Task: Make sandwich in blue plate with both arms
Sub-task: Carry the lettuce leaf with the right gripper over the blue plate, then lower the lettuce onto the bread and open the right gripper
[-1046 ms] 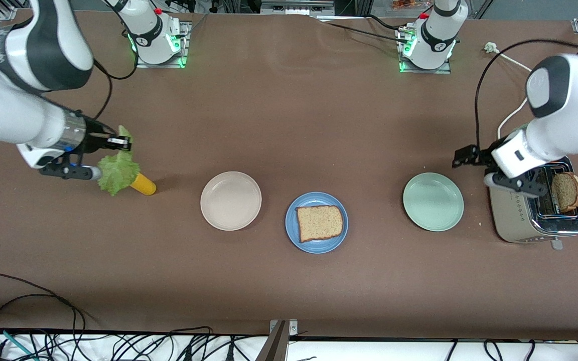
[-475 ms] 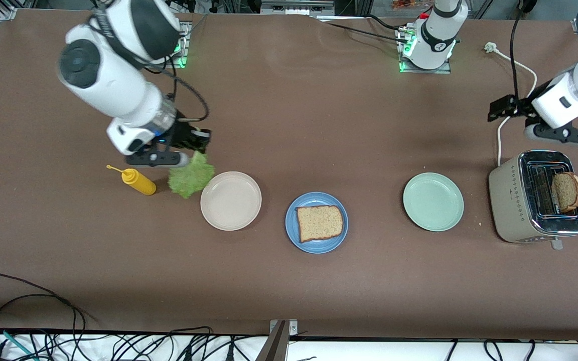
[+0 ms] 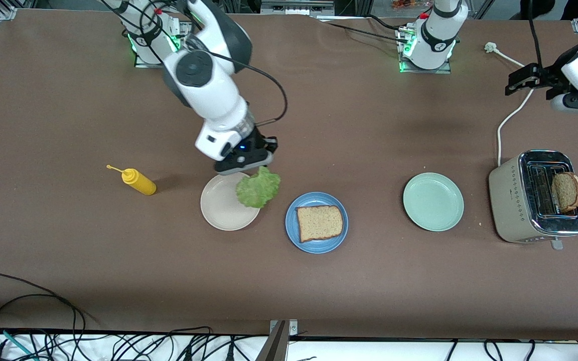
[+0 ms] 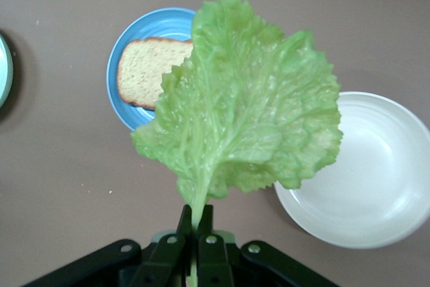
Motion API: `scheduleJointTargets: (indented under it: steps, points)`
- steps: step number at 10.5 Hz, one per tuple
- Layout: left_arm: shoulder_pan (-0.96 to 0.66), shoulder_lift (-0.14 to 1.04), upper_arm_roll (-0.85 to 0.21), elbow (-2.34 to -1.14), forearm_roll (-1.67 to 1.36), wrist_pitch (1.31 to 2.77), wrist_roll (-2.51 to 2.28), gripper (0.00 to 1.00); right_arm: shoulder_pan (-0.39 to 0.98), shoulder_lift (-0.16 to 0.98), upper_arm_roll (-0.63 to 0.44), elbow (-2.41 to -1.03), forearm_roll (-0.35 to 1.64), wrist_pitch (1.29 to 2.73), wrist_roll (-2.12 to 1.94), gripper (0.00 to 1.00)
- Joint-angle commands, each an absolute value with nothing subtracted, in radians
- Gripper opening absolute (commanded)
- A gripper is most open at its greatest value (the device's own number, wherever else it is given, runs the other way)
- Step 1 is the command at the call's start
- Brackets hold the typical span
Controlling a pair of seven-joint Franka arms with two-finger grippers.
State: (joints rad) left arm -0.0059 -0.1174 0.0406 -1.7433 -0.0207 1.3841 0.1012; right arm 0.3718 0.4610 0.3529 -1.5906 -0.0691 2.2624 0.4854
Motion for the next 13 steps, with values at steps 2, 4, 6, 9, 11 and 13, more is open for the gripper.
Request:
scheduleJointTargets:
  steps: [2, 4, 6, 9, 11, 13]
  points:
    - [-0.020, -0.106, 0.037, -1.629, 0.041, 1.247, 0.023, 1.00, 0.451, 0.656, 0.350, -1.462, -0.236, 2.392, 0.483, 0.00]
    - [-0.008, -0.104, 0.034, -1.602, 0.041, 1.250, 0.021, 1.00, 0.483, 0.745, 0.348, -1.460, -0.328, 2.544, 0.480, 0.00]
    - [-0.008, -0.104, 0.031, -1.586, 0.041, 1.250, 0.018, 1.00, 0.486, 0.805, 0.348, -1.460, -0.466, 2.634, 0.480, 0.00]
    - [-0.006, -0.104, 0.032, -1.583, 0.069, 1.284, 0.017, 1.00, 0.515, 0.885, 0.348, -1.384, -0.550, 2.645, 0.474, 0.00]
    - [-0.009, -0.103, 0.026, -1.580, 0.093, 1.313, -0.087, 1.00, 0.517, 0.974, 0.348, -1.255, -0.613, 2.645, 0.456, 0.00]
    - [-0.008, -0.095, 0.037, -1.550, 0.081, 1.319, -0.100, 1.00, 0.520, 1.002, 0.348, -1.221, -0.612, 2.645, 0.381, 0.00]
